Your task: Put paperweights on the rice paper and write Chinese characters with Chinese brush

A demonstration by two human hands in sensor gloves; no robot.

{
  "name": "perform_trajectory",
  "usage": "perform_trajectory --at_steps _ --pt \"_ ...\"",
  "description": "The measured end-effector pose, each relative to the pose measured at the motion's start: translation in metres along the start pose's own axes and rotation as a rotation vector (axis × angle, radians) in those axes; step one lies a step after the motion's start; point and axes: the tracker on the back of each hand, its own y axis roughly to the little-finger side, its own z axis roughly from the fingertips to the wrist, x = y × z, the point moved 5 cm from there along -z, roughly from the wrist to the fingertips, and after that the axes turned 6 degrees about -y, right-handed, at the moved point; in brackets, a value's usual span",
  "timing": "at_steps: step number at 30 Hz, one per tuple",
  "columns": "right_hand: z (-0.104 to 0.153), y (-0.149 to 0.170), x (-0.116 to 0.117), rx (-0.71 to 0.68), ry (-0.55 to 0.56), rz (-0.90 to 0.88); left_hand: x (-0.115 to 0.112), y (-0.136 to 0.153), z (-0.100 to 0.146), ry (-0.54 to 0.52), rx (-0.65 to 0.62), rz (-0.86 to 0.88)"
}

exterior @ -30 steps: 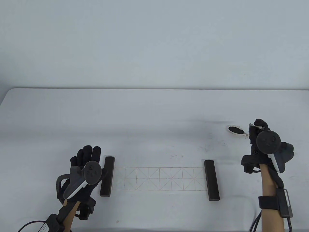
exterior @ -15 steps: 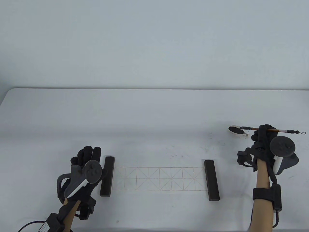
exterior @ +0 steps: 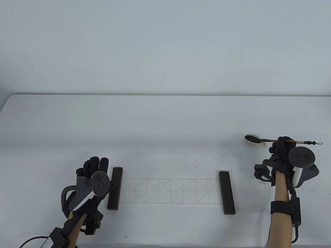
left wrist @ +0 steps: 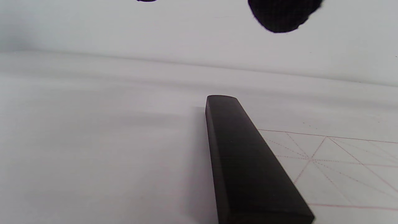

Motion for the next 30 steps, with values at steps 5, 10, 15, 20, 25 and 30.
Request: perform_trajectory --at_steps 5,10,15,20,25,30 --pt "0.0 0.001 -0.004 0.002 0.001 0.007 0.0 0.0 0.0 -0.001 0.002 -0.001" --pt "0.002 -0.006 -0.011 -0.028 0.007 0.032 0.001 0.001 0.0 -0.002 0.005 0.0" --pt "0.002 -0.008 -0.009 -0.034 -0.02 -0.016 0.001 0.001 0.001 -0.002 0.005 0.0" --pt "0.003 -0.008 -0.003 -0.028 -0.042 0.006 0.001 0.0 0.001 -0.001 0.004 -0.001" --pt "0.004 -0.006 -0.006 -0.01 -0.032 0.028 0.001 0.001 0.001 0.0 0.006 -0.001" --pt "0.004 -0.007 -0.015 -0.015 -0.013 0.015 0.001 0.001 0.001 -0.002 0.007 0.001"
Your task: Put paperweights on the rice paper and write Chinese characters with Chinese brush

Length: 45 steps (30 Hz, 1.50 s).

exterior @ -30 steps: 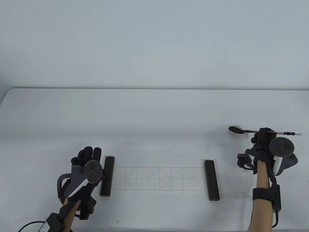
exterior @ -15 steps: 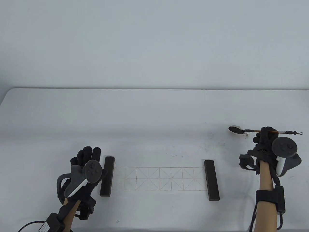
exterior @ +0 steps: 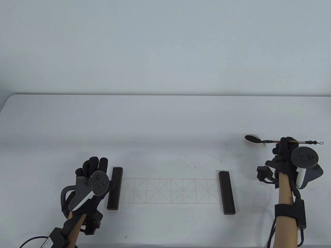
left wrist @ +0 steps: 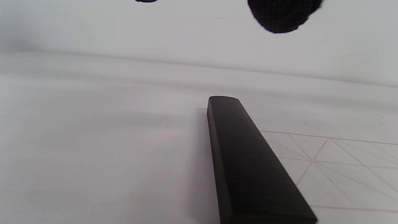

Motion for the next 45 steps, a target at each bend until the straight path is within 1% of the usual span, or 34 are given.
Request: perform_trajectory --at_steps 6,10,13,16,19,22,24,26,28,29,32,36,37,39,45 --pt "0.0 -0.001 0.003 -0.006 -0.022 -0.021 0.0 0.0 0.0 0.0 -0.001 -0.002" --pt "0.001 0.0 0.007 0.0 -0.043 -0.005 -0.001 0.0 0.0 0.004 -0.001 -0.003" --pt "0.001 0.0 0.006 0.001 -0.038 0.006 0.0 0.0 0.0 0.004 -0.001 -0.003" --pt "0.003 -0.002 -0.001 -0.006 -0.026 0.013 0.0 0.0 0.0 0.001 -0.001 -0.001" --pt "0.006 -0.01 -0.012 -0.037 -0.013 0.032 0.0 0.0 0.0 -0.002 0.0 0.0" --pt "0.014 -0.025 -0.026 -0.092 0.01 0.055 0.001 0.0 0.0 -0.005 -0.001 -0.001" --pt "0.023 -0.039 -0.035 -0.153 0.028 0.081 0.002 0.0 0.0 -0.011 -0.002 -0.002" --pt "0.037 -0.057 -0.042 -0.239 0.058 0.115 0.002 0.0 0.0 -0.016 -0.002 -0.002" --pt "0.06 -0.082 -0.046 -0.366 0.101 0.14 0.002 0.0 0.0 -0.019 -0.003 -0.002" --pt "0.068 -0.09 -0.047 -0.405 0.111 0.143 0.002 0.001 0.0 -0.02 -0.003 -0.003" --pt "0.107 -0.126 -0.041 -0.574 0.127 0.148 0.003 0.001 0.001 -0.023 0.0 -0.001" --pt "0.157 -0.165 -0.024 -0.755 0.097 0.138 0.004 0.003 0.001 -0.033 0.007 0.004" --pt "0.173 -0.176 -0.017 -0.803 0.08 0.128 0.004 0.003 0.001 -0.035 0.009 0.005" --pt "0.195 -0.188 -0.005 -0.857 0.053 0.116 0.004 0.004 0.001 -0.034 0.009 0.012" --pt "0.273 -0.222 0.039 -1.044 -0.035 0.111 -0.003 0.005 -0.001 -0.004 0.006 0.018"
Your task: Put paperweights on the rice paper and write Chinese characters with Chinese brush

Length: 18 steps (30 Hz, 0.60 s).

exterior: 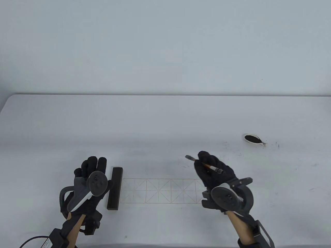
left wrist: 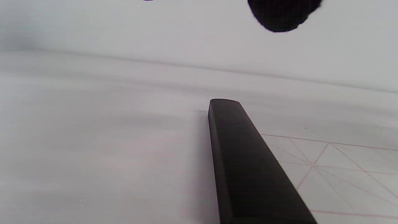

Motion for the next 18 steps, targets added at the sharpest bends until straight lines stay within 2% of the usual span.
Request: perform_trajectory --at_steps 4,9,14,18 --pt "0.006 -0.049 0.021 -0.082 -0.027 -0.034 0.0 0.0 0.0 0.0 -0.002 0.002" --pt "0.011 -0.095 0.045 -0.135 -0.084 -0.052 0.003 0.0 0.001 -0.013 -0.005 0.003" --pt "0.016 -0.123 0.075 -0.185 -0.155 -0.025 0.005 0.0 0.002 -0.027 -0.01 0.002" --pt "0.023 -0.133 0.095 -0.206 -0.192 -0.015 0.003 -0.001 0.001 -0.016 -0.014 -0.002"
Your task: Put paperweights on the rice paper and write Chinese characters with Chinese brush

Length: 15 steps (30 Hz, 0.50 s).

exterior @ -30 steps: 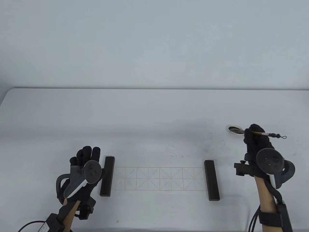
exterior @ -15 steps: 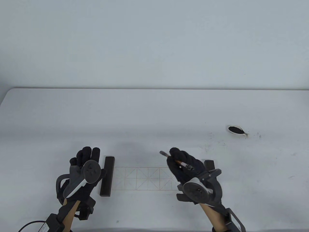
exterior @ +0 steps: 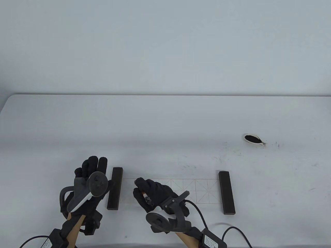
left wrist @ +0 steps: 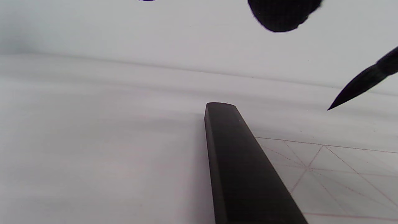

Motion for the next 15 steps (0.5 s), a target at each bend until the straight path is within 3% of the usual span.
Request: perform_trajectory --at_steps 8,15 --pt "0.003 -0.006 0.025 -0.016 -0.065 0.01 0.0 -0.001 0.0 0.0 -0.003 0.0" --pt "0.006 -0.012 0.032 -0.036 -0.084 0.031 0.001 -0.002 0.0 -0.002 -0.006 0.001"
